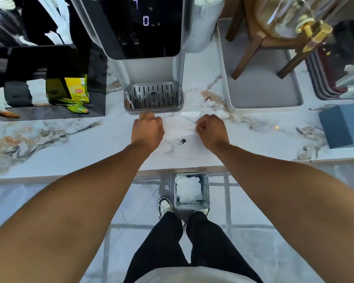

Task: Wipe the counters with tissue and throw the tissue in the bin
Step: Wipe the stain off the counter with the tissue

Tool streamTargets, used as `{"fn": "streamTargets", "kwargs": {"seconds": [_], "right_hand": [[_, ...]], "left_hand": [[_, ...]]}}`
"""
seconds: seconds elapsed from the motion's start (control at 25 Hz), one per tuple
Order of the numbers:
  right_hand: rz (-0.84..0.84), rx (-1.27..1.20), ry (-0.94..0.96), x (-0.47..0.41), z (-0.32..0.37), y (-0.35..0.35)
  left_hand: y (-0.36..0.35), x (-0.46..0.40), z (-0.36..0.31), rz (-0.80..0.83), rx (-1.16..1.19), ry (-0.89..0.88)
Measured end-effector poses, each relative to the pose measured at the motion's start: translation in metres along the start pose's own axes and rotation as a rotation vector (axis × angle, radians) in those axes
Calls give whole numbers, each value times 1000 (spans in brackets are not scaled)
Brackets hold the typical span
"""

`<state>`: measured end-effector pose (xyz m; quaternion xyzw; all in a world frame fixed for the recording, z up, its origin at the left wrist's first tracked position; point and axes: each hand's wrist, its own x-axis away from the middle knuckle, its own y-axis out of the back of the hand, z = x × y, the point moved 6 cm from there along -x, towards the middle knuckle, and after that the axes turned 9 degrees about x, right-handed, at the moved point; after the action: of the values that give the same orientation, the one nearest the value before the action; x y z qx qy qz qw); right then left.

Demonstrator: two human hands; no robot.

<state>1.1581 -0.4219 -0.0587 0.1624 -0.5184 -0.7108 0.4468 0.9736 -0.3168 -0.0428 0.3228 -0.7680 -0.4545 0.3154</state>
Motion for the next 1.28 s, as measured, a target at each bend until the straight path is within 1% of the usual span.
{"fn": "streamTargets", "kwargs": {"seconds": [0.2,0.36,0.52,0.64,0.76,0.84,0.92,1.0,1.12,1.16,1.28], "right_hand": [[-20,-32,-15,0,0,-6],[3,6,47,1,2,0],[-47,29,76,0,6,9],[-91,85,101,1,13,12],[-88,177,231,1,29,9],[-50,232,328,0,41,3],[-8,246,381,-1,50,-5],[36,232,385,-2,53,-12],[99,173,340,-8,48,-19],[95,151,328,-9,48,-19],[9,123,288,-18,45,-16]], "left_hand": [[-5,-1,5,-22,22,-29],[-5,5,6,-43,66,-31],[0,10,13,-72,109,-37],[4,17,24,-98,96,-40],[2,24,39,-82,59,-39],[-2,27,47,-85,65,-30],[-9,31,54,-77,71,-23],[-20,34,55,-71,48,-39],[-31,37,55,-83,19,-45],[-33,38,56,-93,14,-49],[-34,36,58,-117,21,-65]]}}
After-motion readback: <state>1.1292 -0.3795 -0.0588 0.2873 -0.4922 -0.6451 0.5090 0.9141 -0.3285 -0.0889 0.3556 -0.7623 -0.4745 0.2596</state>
